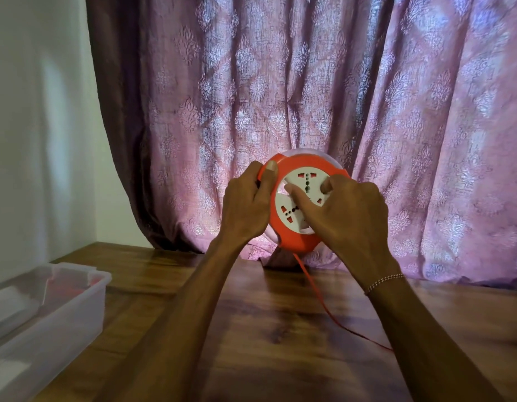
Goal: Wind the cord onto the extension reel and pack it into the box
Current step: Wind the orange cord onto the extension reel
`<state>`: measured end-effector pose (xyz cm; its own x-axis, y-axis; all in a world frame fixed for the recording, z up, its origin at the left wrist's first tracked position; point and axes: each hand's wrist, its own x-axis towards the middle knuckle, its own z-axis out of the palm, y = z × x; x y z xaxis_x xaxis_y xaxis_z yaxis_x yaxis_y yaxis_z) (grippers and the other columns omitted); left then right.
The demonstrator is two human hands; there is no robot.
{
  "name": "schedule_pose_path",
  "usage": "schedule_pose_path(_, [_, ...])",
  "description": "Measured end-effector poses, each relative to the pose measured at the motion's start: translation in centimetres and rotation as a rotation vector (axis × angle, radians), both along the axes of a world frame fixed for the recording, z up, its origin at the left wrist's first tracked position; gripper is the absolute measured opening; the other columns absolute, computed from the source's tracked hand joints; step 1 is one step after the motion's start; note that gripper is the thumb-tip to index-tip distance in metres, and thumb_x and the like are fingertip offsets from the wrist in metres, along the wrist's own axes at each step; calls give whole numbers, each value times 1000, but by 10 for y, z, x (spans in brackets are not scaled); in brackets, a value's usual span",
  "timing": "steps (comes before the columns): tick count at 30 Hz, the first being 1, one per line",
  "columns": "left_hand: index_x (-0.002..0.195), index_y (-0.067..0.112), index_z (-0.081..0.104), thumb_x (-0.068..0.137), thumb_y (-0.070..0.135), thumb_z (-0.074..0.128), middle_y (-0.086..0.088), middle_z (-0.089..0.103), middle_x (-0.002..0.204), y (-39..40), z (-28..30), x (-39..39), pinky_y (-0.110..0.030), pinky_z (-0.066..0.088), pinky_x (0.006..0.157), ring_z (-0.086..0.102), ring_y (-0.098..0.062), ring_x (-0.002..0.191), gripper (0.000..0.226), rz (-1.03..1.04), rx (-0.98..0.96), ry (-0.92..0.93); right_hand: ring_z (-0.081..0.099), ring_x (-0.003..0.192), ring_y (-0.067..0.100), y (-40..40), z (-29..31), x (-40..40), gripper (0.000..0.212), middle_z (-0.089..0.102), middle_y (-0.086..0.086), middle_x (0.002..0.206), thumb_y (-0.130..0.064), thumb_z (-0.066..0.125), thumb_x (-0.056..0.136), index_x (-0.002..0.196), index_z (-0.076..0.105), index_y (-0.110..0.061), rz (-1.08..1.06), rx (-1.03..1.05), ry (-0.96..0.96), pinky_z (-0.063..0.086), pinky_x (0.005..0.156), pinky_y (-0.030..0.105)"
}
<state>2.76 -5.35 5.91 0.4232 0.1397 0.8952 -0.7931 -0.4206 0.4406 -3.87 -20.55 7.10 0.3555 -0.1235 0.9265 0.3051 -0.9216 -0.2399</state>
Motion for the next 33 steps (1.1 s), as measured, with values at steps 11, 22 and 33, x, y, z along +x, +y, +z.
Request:
schedule_pose_path(11, [71,22,45,101,58,37,5,55,57,9,5,1,-38,45,53,50,-7,53,47,2,-55,3,39,122,32,-3,12,-20,57,48,9,126,-23,54,92,142,38,-46,95,-480,346,49,91,47])
schedule_pose_path(22, [77,14,51,101,60,36,1,58,59,7,6,-1,-44,47,55,57,-15,56,54,41,-34,-33,66,101,34,4,1,-9,64,71,5,118,-55,67,75,135,55,-37,109,-276,40,56,84,44])
schedule_pose_path(33, [78,7,52,104,50,40,-5,59,61,8,5,-5,-52,49,61,59,-29,61,52,49,-39,-22,70,86,30,14,-11,2,62,76,4,97,-65,66,71,124,65,-32,81,-93,-89,55,78,34])
